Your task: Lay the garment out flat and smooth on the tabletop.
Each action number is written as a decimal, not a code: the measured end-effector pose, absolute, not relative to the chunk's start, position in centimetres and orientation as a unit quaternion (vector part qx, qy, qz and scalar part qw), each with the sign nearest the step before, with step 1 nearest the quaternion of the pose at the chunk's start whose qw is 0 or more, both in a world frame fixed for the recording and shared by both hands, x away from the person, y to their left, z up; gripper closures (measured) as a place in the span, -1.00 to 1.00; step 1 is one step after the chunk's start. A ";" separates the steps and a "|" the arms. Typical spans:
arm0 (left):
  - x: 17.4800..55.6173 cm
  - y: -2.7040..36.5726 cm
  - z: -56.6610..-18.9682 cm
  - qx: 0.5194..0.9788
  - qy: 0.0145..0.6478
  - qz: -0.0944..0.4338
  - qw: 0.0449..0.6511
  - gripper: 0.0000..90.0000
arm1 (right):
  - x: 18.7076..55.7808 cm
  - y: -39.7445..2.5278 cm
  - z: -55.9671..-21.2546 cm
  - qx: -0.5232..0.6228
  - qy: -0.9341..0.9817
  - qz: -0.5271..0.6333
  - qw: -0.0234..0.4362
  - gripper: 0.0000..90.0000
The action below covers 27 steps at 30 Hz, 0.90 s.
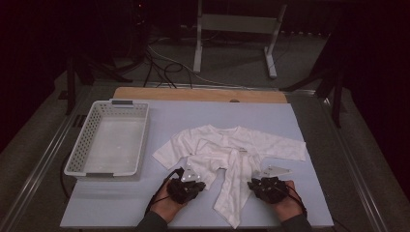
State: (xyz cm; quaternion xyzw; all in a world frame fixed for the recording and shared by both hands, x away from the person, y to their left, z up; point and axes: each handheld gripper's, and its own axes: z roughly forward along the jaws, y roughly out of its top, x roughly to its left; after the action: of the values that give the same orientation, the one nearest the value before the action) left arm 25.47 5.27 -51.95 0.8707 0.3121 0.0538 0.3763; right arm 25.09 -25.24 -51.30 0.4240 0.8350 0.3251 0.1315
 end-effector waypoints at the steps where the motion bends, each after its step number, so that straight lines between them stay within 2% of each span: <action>1: 25.3 5.2 -51.9 0.873 0.309 0.050 0.373 0.99 | 25.1 -25.3 -51.3 0.426 0.834 0.330 0.123 0.93; 10: 22.4 4.0 -51.2 0.893 0.265 0.020 0.362 1.00 | 24.3 -25.6 -50.9 0.417 0.841 0.325 0.117 0.95; 19: 20.0 3.4 -51.2 0.899 0.245 -0.012 0.364 0.99 | 23.0 -27.3 -50.3 0.428 0.837 0.315 0.133 0.95; 27: 17.3 2.2 -51.2 0.909 0.195 -0.041 0.365 0.98 | 23.0 -29.2 -49.9 0.453 0.823 0.309 0.149 0.95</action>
State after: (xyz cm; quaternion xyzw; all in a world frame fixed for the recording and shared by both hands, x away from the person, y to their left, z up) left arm 17.30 2.17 -51.16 0.9094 0.1952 -0.0411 0.3650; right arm 23.00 -29.18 -49.87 0.4531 0.8227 0.3093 0.1493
